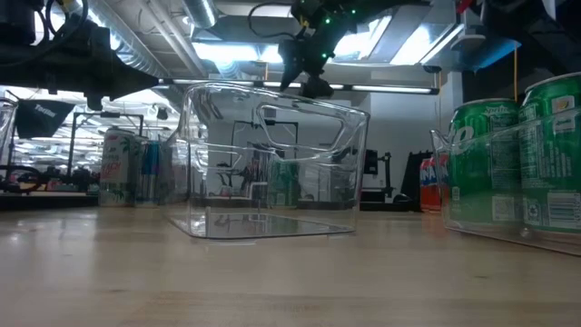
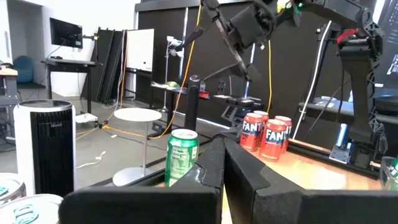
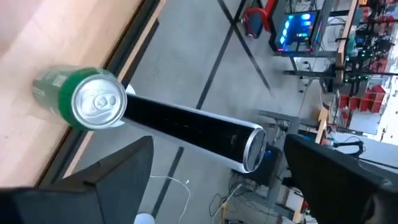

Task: Sort soda cans
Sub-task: Put the green soda can into the right transparent bin

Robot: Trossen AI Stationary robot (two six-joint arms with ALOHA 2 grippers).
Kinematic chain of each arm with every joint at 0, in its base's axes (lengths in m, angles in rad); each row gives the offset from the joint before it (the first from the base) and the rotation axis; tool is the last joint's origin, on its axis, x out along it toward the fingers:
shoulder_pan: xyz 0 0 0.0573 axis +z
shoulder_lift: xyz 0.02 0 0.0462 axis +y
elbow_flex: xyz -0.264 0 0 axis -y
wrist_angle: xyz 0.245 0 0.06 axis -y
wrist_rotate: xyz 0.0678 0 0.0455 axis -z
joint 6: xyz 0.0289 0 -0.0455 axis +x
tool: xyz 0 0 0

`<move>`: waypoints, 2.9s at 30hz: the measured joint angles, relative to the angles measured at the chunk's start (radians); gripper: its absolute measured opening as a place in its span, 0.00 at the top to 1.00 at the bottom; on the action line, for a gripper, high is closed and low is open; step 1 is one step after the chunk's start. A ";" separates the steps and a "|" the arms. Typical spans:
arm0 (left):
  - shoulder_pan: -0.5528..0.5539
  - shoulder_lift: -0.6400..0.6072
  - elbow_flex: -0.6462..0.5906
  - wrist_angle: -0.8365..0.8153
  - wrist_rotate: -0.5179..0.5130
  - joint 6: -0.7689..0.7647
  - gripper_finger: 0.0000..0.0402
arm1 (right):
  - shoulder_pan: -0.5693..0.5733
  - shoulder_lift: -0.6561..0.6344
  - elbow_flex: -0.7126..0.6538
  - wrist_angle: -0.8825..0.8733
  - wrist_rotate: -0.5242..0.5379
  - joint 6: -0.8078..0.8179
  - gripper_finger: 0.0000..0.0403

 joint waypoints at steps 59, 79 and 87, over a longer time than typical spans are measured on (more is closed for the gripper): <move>0.000 0.000 0.000 -0.045 0.000 -0.003 1.00 | -0.118 0.245 -0.081 0.012 -0.426 0.095 0.11; 0.000 0.000 0.000 -0.045 0.000 -0.004 1.00 | -0.045 0.237 -0.067 0.009 -0.697 0.131 0.11; 0.000 0.000 0.000 -0.047 0.000 -0.019 1.00 | -0.032 0.237 -0.067 0.051 -0.768 0.160 0.11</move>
